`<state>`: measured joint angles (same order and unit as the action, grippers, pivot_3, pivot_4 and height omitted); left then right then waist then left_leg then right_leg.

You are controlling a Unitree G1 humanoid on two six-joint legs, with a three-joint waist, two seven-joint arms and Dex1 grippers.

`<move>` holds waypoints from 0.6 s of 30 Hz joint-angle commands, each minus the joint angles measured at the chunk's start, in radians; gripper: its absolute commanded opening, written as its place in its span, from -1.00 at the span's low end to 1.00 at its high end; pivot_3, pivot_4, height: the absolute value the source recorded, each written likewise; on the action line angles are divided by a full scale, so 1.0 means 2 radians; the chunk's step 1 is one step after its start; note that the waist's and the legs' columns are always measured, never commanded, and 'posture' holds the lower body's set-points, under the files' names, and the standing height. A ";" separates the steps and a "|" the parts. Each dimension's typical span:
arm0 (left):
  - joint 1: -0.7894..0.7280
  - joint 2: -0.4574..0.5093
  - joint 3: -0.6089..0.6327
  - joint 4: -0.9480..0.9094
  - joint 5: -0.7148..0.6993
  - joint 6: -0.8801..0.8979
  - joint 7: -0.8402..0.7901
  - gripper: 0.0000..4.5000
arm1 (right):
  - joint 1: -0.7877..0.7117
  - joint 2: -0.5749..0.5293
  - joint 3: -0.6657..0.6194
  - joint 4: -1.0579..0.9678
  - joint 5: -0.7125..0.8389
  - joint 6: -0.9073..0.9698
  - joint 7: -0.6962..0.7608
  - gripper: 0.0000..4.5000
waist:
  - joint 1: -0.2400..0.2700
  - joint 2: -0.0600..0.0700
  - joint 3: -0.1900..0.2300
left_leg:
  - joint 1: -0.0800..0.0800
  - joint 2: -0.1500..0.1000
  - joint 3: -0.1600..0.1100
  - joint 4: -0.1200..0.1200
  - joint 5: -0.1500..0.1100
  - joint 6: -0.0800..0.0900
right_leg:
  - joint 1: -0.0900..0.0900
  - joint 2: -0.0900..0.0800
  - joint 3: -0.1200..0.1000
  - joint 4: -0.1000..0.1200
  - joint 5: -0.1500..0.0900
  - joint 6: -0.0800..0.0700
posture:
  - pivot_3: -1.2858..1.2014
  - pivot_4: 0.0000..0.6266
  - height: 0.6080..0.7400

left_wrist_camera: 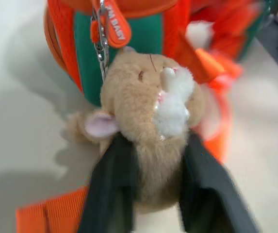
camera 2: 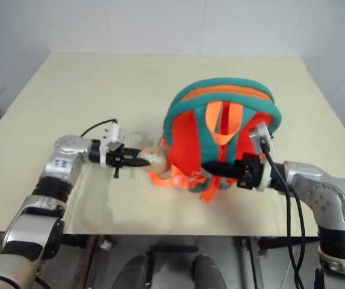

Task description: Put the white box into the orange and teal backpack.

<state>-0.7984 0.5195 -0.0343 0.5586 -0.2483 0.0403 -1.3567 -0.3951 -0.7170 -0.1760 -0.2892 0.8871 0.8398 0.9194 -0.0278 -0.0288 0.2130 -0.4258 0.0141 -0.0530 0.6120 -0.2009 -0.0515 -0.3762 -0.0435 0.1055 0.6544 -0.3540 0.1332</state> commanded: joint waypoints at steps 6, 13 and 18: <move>0.100 0.060 0.066 -0.261 -0.088 0.099 0.039 0.79 | 0.041 -0.047 -0.046 -0.009 -0.054 -0.091 0.041 0.81 | 0.000 0.000 0.000 | 0.000 0.000 0.000 0.000 0.000 0.000 | 0.000 0.000 0.000 0.000 0.000 0.000 | 0.03 -0.52 1.00; 0.165 0.107 0.096 -0.257 -0.101 0.078 0.027 0.98 | 0.101 -0.108 -0.112 0.022 -0.083 -0.142 0.098 1.00 | 0.000 0.000 0.000 | 0.001 0.000 0.001 0.000 0.000 0.000 | 0.001 0.000 0.000 0.000 0.000 -0.001 | 0.03 -0.52 1.00; 0.185 0.107 0.118 -0.272 -0.120 0.083 0.040 0.98 | 0.150 -0.128 -0.148 0.047 -0.114 -0.195 0.128 1.00 | 0.000 0.000 0.000 | 0.001 0.000 0.001 -0.001 0.000 0.000 | 0.001 -0.001 0.000 -0.001 0.000 -0.001 | 0.03 -0.52 1.00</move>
<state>-0.4351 0.7280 0.1799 0.0526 -0.4657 0.2172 -1.2865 -0.0984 -0.9593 -0.4211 -0.1971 0.6775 0.5101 1.1552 -0.0281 -0.0283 0.2133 -0.4231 0.0144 -0.0505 0.6110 -0.2007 -0.0509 -0.3735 -0.0444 0.1065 0.6527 -0.3540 0.1318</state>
